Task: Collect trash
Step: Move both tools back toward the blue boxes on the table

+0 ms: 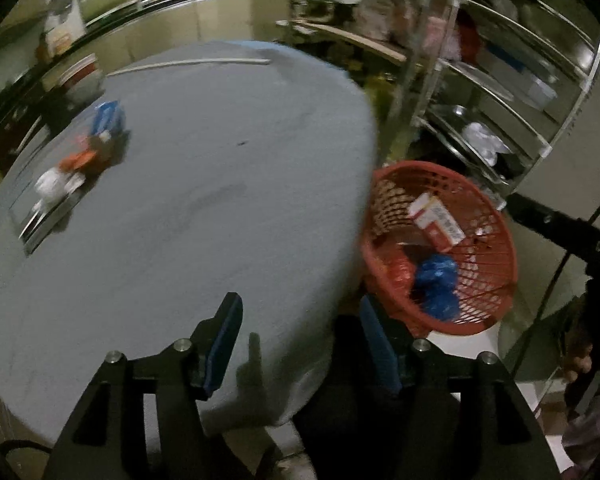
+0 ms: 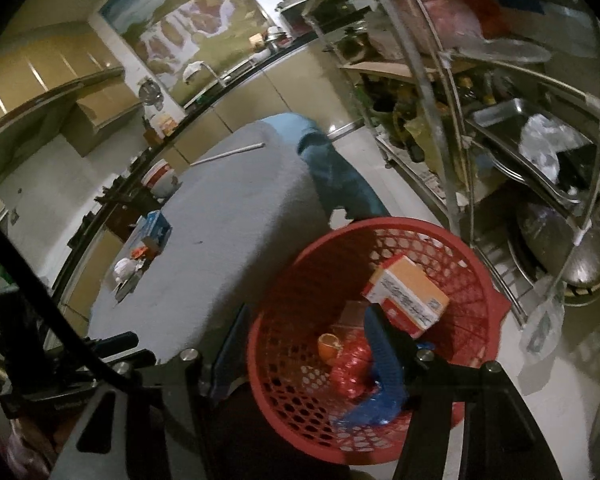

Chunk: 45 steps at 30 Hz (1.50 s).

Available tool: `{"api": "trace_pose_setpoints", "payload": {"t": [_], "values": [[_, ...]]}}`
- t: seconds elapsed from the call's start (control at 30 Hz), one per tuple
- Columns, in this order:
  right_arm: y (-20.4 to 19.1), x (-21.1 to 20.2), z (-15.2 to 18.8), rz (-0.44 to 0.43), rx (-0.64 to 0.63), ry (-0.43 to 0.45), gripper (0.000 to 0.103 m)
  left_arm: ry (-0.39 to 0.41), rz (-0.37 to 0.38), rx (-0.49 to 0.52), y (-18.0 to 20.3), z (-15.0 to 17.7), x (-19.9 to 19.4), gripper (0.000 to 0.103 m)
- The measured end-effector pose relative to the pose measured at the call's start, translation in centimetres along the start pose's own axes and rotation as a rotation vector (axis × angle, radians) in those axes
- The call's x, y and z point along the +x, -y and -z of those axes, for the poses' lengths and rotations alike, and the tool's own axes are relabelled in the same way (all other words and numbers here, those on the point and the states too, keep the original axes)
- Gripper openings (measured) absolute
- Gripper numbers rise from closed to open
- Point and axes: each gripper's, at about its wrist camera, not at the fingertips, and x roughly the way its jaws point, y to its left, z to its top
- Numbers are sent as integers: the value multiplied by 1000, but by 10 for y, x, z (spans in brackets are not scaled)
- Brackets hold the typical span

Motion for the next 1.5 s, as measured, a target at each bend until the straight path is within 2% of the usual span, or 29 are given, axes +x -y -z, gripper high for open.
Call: {"api": "trace_pose_setpoints", "payload": {"t": [0.43,0.93,1.07,1.13,1.2,1.5], "values": [[-82,18,-11,-57,-135,-38,63,50,-140,-199,-98,47,-37,62],[-181,56,-3,-167,-267,-147,63,86,-239,-490,-214,75,-67,62],[-211,78,-13,-183,-296,-182,63,108,-262,-552,-243,66,-77,63],[-225,91,-21,-186,-306,-191,63,120,-262,-594,-260,59,-83,72],[-239,107,-32,-199,-298,-210,63,120,-259,-628,-276,48,-84,73],[-293,190,-75,-192,-267,-250,63,82,-174,-762,-341,-14,-63,74]]}}
